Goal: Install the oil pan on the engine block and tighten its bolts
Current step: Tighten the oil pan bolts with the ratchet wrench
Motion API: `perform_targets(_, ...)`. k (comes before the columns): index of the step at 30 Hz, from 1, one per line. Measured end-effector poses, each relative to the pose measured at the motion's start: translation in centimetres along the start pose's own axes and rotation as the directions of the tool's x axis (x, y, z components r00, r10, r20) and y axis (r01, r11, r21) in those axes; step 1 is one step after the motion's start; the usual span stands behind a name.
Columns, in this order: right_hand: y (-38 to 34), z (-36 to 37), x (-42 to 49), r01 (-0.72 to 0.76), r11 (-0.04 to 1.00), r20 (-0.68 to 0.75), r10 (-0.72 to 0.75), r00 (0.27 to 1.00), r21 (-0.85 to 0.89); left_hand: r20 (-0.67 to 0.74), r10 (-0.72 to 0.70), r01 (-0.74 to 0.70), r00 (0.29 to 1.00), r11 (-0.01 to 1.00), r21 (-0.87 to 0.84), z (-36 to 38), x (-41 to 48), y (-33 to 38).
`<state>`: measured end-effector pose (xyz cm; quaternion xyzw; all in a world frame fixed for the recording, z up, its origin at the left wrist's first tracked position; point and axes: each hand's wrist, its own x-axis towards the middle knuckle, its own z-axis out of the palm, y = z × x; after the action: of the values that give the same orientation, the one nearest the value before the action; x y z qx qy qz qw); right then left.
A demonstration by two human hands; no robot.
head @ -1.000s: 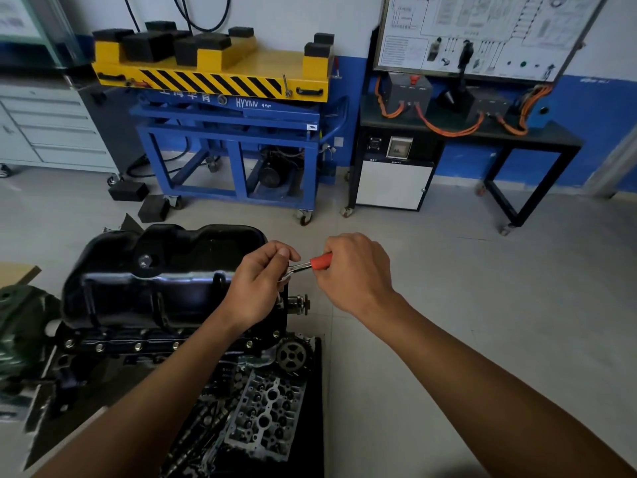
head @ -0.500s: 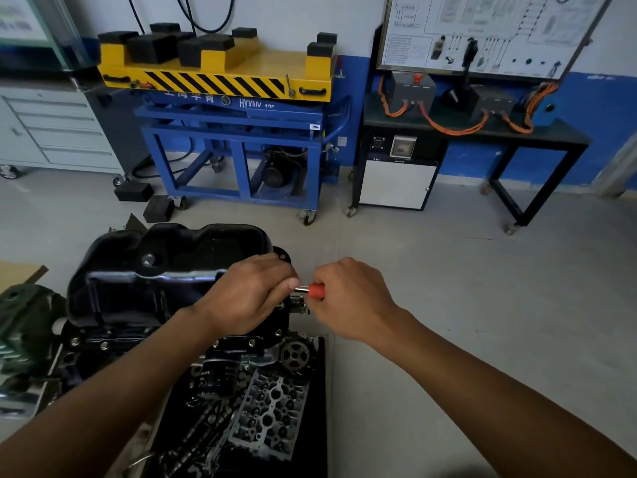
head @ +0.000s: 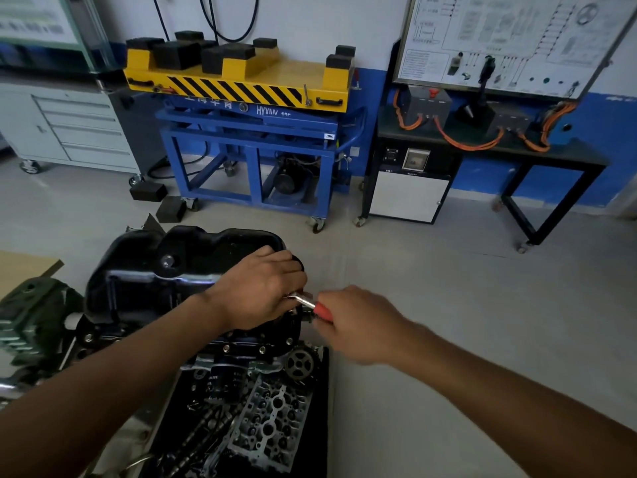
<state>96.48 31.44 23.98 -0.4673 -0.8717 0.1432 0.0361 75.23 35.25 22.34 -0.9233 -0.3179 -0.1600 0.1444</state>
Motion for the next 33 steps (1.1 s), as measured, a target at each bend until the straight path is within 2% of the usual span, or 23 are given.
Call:
perform_targets(3, 1.8, -2.6, 2.3, 0.004, 0.985, 0.005, -0.004, 1.0, -0.171, -0.055, -0.159, 0.16, 0.986, 0.987, 0.002, 0.6, 0.0, 1.0)
perform_targets(6, 2.9, -3.8, 5.3, -0.017, 0.921, -0.092, -0.02, 0.996, -0.389, -0.068, -0.32, 0.321, 0.945, 0.947, -0.007, 1.0, 0.7, 2.6)
perform_targets(9, 3.5, -4.5, 7.8, -0.025, 0.893, -0.158, -0.052, 0.986, -0.45, -0.102, -0.424, 0.425, 0.9, 0.905, -0.011, 1.1, 1.7, 4.1)
perform_targets(12, 4.3, -4.1, 8.2, 0.032, 0.907, -0.189, -0.122, 0.974, -0.42, -0.111, -0.455, 0.455, 0.884, 0.89, -0.023, 1.2, 1.7, 4.5)
perform_targets(16, 4.8, -3.1, 6.3, 0.049, 0.958, -0.188, -0.106, 0.976, -0.284, -0.047, -0.41, 0.407, 0.911, 0.911, -0.063, 1.3, 0.9, 3.7)
perform_targets(21, 4.7, -2.8, 4.8, -0.011, 0.953, -0.206, -0.055, 0.977, -0.303, 0.036, -0.266, 0.268, 0.963, 0.962, -0.059, 1.0, 1.4, 1.2)
perform_targets(27, 3.4, -2.2, 4.8, -0.167, 0.95, -0.305, 0.082, 0.949, -0.263, 0.054, -0.163, 0.159, 0.985, 0.985, 0.073, 1.0, 1.5, -0.3)
perform_targets(33, 2.2, -1.1, 3.9, -0.305, 0.927, -0.3, 0.234, 0.925, -0.218, 0.033, -0.068, 0.063, 0.997, 0.988, 0.14, 0.5, 1.6, -0.6)
